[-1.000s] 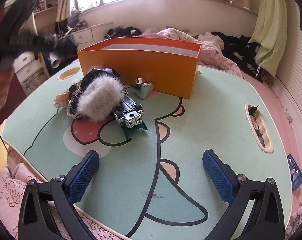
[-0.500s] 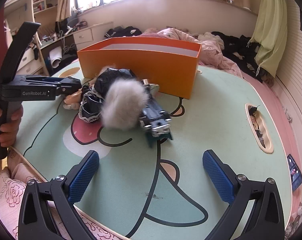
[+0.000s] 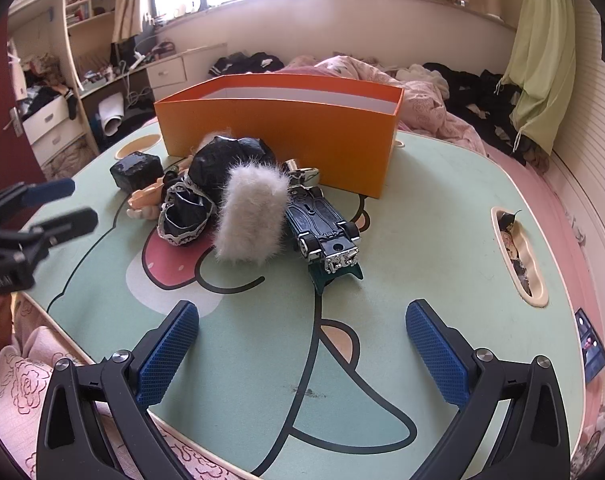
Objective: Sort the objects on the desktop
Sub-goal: 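Lift the black pouch out and set it on the table, left gripper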
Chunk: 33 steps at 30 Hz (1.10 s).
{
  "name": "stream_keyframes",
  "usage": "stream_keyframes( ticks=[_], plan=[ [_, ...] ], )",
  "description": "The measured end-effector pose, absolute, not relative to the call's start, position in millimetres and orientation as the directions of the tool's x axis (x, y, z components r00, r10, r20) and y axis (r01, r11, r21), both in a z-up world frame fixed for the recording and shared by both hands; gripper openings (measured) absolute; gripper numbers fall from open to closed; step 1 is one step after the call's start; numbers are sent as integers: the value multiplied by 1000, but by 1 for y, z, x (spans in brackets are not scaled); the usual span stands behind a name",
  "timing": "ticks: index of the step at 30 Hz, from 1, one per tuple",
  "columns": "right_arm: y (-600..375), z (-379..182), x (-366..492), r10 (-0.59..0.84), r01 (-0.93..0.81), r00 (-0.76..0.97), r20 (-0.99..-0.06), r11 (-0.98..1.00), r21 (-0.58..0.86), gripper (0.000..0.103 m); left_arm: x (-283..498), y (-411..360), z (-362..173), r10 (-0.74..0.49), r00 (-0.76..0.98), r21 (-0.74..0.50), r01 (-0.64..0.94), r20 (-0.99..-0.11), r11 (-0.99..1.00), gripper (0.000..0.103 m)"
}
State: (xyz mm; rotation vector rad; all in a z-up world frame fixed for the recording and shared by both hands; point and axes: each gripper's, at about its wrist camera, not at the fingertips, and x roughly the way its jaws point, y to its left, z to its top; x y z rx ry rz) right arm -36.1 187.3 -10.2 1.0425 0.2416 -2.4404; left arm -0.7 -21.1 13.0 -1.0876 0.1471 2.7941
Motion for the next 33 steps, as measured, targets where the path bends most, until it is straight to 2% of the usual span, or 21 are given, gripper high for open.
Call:
stream_keyframes(
  ticks=[3, 6, 8, 10, 33],
  plan=[
    [187, -10, -36, -353, 488, -599, -719, -873, 22, 103, -2, -12, -2, 97, -717, 31, -163, -690, -986, 84],
    [187, -10, -36, -353, 487, -599, -718, -873, 23, 103, -2, -13, -5, 43, -740, 29, -85, -671, -996, 93],
    [187, -10, -36, -353, 487, -600, -718, -873, 22, 103, -2, -17, -7, 53, -740, 8, -78, -671, -997, 95],
    [187, -10, -36, -352, 488, -601, -718, -873, 19, 103, -3, -19, -9, 50, -738, 5, -71, -673, -997, 103],
    [188, -11, -36, -351, 489, -599, -719, -872, 19, 103, 0, -19, -11, 48, -749, 5, -69, -660, -998, 103]
  ],
)
